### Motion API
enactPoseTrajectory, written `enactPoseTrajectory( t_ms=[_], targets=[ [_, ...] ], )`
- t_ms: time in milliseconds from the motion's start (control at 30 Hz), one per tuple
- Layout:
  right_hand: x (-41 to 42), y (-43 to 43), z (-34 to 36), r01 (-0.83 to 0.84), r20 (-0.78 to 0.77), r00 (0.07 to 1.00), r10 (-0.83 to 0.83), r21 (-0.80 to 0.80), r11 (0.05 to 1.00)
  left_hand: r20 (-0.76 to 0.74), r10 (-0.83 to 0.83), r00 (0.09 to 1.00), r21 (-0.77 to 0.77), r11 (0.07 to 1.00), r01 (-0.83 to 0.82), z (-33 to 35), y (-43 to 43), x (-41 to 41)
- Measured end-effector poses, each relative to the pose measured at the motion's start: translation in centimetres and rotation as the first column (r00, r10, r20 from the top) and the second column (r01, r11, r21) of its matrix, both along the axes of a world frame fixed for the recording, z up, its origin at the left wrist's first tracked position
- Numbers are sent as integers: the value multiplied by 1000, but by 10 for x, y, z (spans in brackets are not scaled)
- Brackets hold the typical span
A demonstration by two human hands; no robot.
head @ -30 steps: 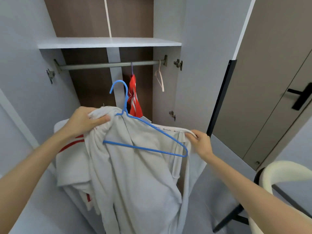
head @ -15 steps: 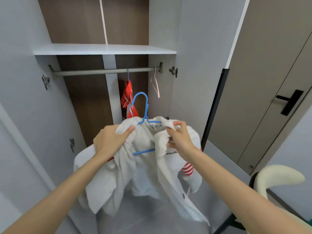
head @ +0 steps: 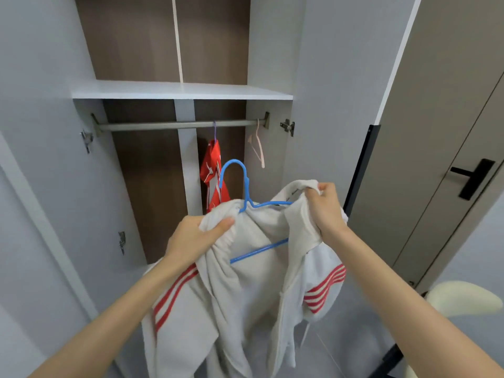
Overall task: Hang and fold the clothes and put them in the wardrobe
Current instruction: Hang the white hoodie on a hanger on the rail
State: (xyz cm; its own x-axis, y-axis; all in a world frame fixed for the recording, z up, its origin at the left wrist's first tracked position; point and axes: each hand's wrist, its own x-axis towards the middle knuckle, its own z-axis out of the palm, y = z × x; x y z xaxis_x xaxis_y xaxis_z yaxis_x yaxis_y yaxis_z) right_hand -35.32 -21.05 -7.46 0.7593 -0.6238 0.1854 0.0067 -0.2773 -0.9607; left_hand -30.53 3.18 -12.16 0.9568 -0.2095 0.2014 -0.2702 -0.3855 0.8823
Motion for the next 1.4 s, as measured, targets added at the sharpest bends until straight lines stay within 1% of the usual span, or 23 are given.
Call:
enactPoseTrajectory(
  t_ms=[67, 133, 200, 233, 267, 300, 333, 367, 400, 433, 500, 533, 633, 733, 833, 967, 1100, 1200, 1400],
  targets=[
    [0, 12, 10, -108, -22, 994, 107, -61, 992, -15, -35, 999, -12, 999, 34, -6, 2, 0],
    [-1, 26, 14, -244, -79, 968, 239, -51, 969, -8, -47, 999, 11, 999, 47, -7, 5, 4],
    [-1, 38, 11, -356, -110, 929, 353, -8, 934, 12, -72, 997, 83, 994, 70, -3, 7, 7],
    [-1, 43, 9, -377, -133, 920, 369, -38, 925, 31, -71, 997, 123, 990, 67, -1, 8, 7],
    [-1, 44, 6, -369, -169, 923, 345, -137, 919, 56, -53, 997, 144, 989, 44, 0, 8, 7],
    [-1, 42, 4, -330, -211, 938, 275, -296, 896, 77, -23, 997, 142, 990, 11, 0, 10, 8],
    [-1, 37, 2, -264, -236, 958, 164, -497, 827, 80, 9, 997, 121, 992, -19, 0, 13, 10],
    [-2, 32, 0, -208, -230, 971, 69, -665, 718, 61, 34, 998, 87, 995, -39, -1, 17, 12],
    [-3, 28, -2, -196, -214, 976, 48, -749, 633, 29, 44, 999, 52, 998, -46, -3, 20, 14],
    [-4, 24, -5, -239, -236, 968, 86, -762, 602, 0, 44, 999, 23, 999, -44, -5, 24, 17],
    [-8, 25, -14, -391, -340, 916, 210, -655, 647, -39, 33, 999, -21, 999, -33, -9, 25, 18],
    [-9, 27, -20, -435, -384, 893, 235, -602, 669, -49, 26, 998, -28, 999, -28, -10, 24, 18],
    [-20, 29, -37, -412, -394, 896, 204, -567, 714, -70, 4, 998, 12, 1000, -3, -13, 16, 15],
    [-37, 19, -47, -332, -360, 923, 137, -566, 755, -63, -54, 997, 74, 996, 59, -16, 2, 9],
    [-63, 3, -53, -202, -314, 949, 14, -573, 794, -39, -175, 984, 88, 980, 178, -18, -23, -3],
    [-112, -24, -64, -47, -283, 949, -140, -564, 824, -43, -378, 925, 52, 924, 380, -20, -67, -23],
    [-170, -58, -74, 65, -280, 928, -244, -526, 848, -70, -502, 862, 73, 859, 507, -28, -120, -52],
    [-213, -81, -80, 165, -259, 904, -342, -526, 834, -104, -583, 806, 62, 805, 590, -32, -158, -78],
    [-318, -134, -89, 379, -249, 785, -567, -531, 758, -151, -776, 612, 78, 608, 790, -32, -249, -156]
  ],
)
